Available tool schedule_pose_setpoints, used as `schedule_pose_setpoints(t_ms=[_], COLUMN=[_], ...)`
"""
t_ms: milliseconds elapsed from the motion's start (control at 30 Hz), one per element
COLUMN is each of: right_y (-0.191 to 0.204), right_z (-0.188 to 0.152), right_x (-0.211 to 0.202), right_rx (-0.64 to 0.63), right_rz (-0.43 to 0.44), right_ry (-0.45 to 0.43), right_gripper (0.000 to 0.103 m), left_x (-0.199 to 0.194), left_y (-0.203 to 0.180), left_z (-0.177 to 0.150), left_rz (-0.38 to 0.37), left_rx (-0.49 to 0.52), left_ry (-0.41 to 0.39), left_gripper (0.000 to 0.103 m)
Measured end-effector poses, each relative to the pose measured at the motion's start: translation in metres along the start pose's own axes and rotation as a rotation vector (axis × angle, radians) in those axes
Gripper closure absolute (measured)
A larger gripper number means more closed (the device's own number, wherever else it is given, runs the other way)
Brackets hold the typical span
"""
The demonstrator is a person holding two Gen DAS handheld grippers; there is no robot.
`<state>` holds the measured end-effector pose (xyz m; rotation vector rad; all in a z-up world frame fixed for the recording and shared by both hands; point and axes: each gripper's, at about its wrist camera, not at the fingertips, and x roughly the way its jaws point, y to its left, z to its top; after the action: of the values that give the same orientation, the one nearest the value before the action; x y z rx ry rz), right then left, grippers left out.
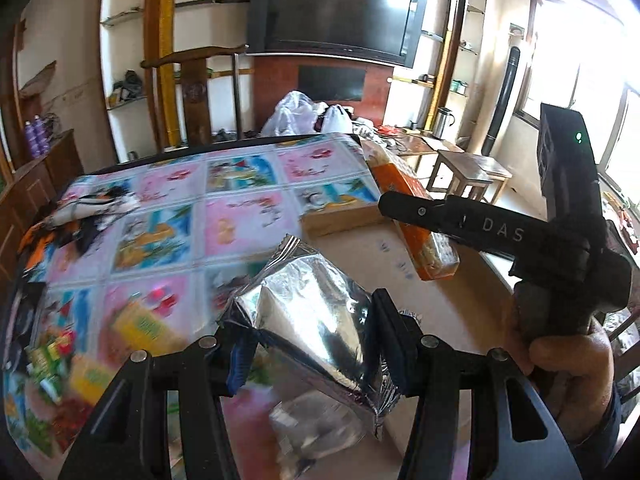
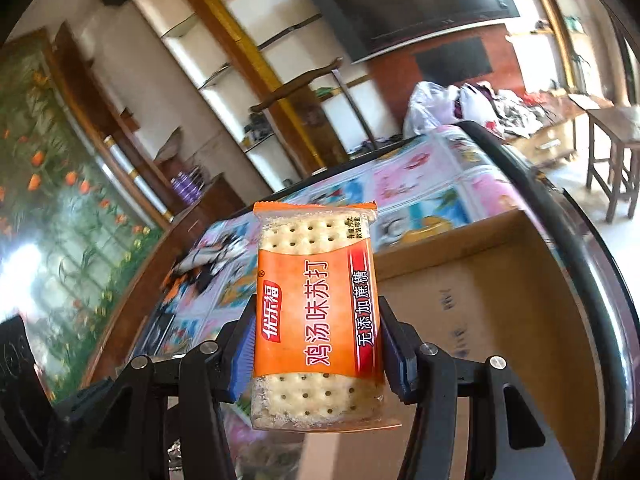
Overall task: Organize snacks
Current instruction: 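Carry cracker pack into the box with right gripper while left carries silver foil bag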
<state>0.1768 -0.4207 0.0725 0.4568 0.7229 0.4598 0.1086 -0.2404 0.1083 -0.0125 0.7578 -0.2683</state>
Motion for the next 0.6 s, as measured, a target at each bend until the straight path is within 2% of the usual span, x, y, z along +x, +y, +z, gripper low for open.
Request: schedule_pose_setpoints(t_ms=[200,300,400,600], right_y=[-0.055,-0.068,-0.081,-0.087], right_z=[0.009,0.007,0.007,0.002], right_x=[0.006,0.010,0.009,0.023], right_rx=[0.127,0.134,0.169,0.151], right_rz=[-0.043,-0.115,-0.135,-0.210], right_ry=[0.023,0.040,0.045,0.092], right_gripper=[0.046,0.046,0.046,0.046], left_x=[0.056,0.085,0.103,0.127], left_y=[-0.029,-0.041,-0.046,-0.040], left_z=[0.016,0.015,0.011,0.003], left_rz=[-0.042,-0.045,-0.041,-0.057], left_rx=[-0.004,-0.001,0.003,-0.028], left_ry=[0.051,0.083,0.103,0.148], left_gripper=[0.050,0.050,0.050,0.050])
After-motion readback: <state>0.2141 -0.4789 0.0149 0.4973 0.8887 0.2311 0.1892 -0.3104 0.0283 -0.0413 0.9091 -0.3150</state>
